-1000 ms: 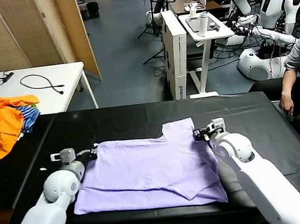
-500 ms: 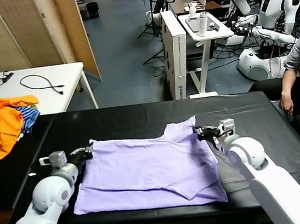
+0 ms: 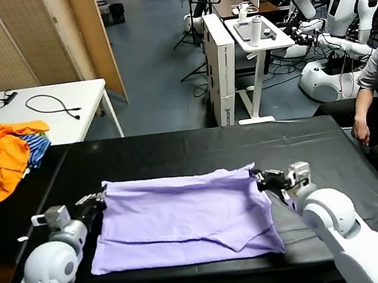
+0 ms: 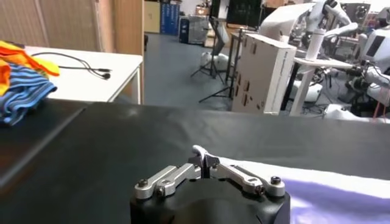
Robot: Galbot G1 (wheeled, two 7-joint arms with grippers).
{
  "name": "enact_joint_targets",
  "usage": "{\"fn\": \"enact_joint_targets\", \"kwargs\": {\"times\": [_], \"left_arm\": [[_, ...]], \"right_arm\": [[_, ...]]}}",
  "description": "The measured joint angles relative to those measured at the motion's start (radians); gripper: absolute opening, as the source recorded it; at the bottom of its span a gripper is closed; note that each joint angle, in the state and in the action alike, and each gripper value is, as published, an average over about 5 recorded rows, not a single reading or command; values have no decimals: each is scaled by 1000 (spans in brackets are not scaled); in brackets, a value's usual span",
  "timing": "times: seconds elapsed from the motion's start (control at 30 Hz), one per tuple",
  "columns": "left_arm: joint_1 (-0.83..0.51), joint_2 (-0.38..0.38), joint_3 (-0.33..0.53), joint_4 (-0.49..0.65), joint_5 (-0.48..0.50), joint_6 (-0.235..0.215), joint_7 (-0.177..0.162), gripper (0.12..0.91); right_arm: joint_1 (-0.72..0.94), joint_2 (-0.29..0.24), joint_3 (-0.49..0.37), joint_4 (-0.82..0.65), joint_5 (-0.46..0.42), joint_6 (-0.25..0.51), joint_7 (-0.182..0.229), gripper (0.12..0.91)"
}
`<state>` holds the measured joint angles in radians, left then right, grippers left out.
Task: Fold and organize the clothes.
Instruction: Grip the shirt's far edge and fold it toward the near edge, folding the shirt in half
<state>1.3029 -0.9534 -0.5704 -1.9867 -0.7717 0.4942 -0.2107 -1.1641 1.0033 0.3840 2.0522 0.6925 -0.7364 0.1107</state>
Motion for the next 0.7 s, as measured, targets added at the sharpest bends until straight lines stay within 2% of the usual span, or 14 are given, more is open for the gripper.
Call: {"fn": "enact_joint_targets", "kwargs": {"times": [0.33,0.7], "left_arm": [[86,-32,-44,-66,12,6,-7,182],[166,-72,-72,-113,59,12,7,167]], "right_arm": [[-138,-15,53,113,-19,0,9,140],[-270,-17,74,167,-76,0,7,140]]}}
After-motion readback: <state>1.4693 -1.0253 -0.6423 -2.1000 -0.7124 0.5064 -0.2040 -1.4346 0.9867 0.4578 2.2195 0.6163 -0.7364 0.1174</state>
